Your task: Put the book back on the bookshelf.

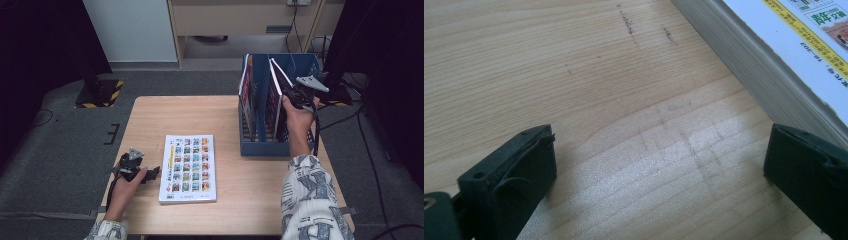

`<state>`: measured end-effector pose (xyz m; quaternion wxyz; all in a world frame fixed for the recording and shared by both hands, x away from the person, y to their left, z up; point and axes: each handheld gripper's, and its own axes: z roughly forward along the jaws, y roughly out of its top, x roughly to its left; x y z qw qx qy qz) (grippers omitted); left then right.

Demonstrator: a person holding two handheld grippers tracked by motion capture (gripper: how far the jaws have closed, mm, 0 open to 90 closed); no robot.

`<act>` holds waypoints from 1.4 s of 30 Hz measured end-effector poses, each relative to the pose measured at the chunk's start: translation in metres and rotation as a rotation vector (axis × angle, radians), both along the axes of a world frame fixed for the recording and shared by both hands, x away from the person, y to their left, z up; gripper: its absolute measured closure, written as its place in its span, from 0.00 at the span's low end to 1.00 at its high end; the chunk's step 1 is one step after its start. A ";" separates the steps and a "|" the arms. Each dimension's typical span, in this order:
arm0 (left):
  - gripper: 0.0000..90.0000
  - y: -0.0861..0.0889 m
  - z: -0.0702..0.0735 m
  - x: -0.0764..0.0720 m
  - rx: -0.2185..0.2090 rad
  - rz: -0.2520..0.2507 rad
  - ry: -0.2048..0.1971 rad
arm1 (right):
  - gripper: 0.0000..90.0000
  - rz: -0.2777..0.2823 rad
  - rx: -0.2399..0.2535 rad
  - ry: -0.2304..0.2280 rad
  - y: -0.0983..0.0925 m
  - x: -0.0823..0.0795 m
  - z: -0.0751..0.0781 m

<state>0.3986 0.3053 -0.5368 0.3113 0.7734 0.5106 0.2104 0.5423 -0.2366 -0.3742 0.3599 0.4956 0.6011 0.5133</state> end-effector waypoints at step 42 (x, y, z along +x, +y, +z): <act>0.00 -0.002 0.000 0.000 0.000 0.004 -0.003 | 0.93 -0.101 -0.098 -0.051 0.003 -0.001 -0.003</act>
